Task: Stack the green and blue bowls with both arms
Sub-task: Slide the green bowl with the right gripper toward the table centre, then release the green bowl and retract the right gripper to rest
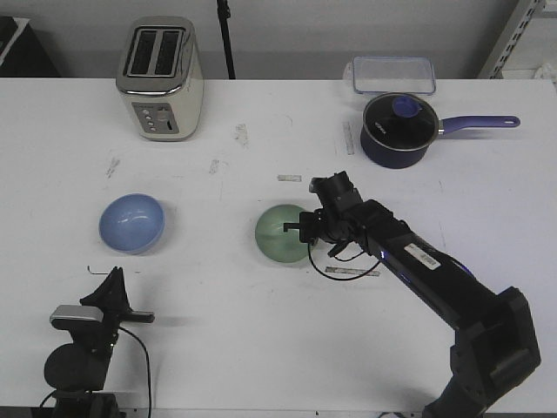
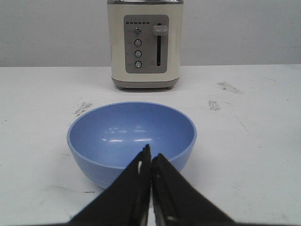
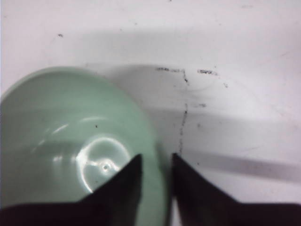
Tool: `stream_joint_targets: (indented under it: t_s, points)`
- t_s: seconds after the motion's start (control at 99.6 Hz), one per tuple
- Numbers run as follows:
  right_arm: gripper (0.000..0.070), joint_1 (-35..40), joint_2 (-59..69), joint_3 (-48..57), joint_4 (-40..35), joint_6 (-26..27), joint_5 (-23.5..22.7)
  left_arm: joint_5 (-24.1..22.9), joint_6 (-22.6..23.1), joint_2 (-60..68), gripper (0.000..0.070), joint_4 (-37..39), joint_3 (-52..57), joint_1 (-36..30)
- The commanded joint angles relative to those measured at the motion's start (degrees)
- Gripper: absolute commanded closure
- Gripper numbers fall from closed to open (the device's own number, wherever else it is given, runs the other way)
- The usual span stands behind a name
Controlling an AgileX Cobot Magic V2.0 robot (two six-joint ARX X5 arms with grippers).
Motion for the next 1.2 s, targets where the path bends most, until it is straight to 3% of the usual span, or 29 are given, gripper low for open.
stream_joint_targets:
  t_s: [0.0,0.352,0.623,0.733,0.844,1.185]
  points:
    - [0.0415,0.44,1.05,1.05,0.48,-0.09,0.00,0.00,0.33,-0.11,0.0698,0.85,-1.20,0.04]
    - [0.0414,-1.05,-6.08,1.03,2.29,-5.88,1.36,0.00,0.33,-0.11,0.0698,0.85,-1.20,0.04]
    - [0.0423,-3.58,-15.58,-5.55,9.35,-18.53,12.81,0.00,0.33,-0.11,0.0697,0.85,-1.20,0.04]
    - [0.0546,-5.55,-21.09,-11.69,14.51,-24.06,15.76,0.00,0.33,-0.11,0.0698,0.85,-1.20,0.04]
    - [0.0689,-8.61,-26.99,-17.64,18.64,-25.86,16.81,0.00,0.33,-0.11,0.0698,0.85,-1.20,0.04]
    - [0.0690,-21.22,-45.79,-34.56,28.87,-28.35,16.04,0.00,0.33,-0.11,0.0698,0.85,-1.20,0.04]
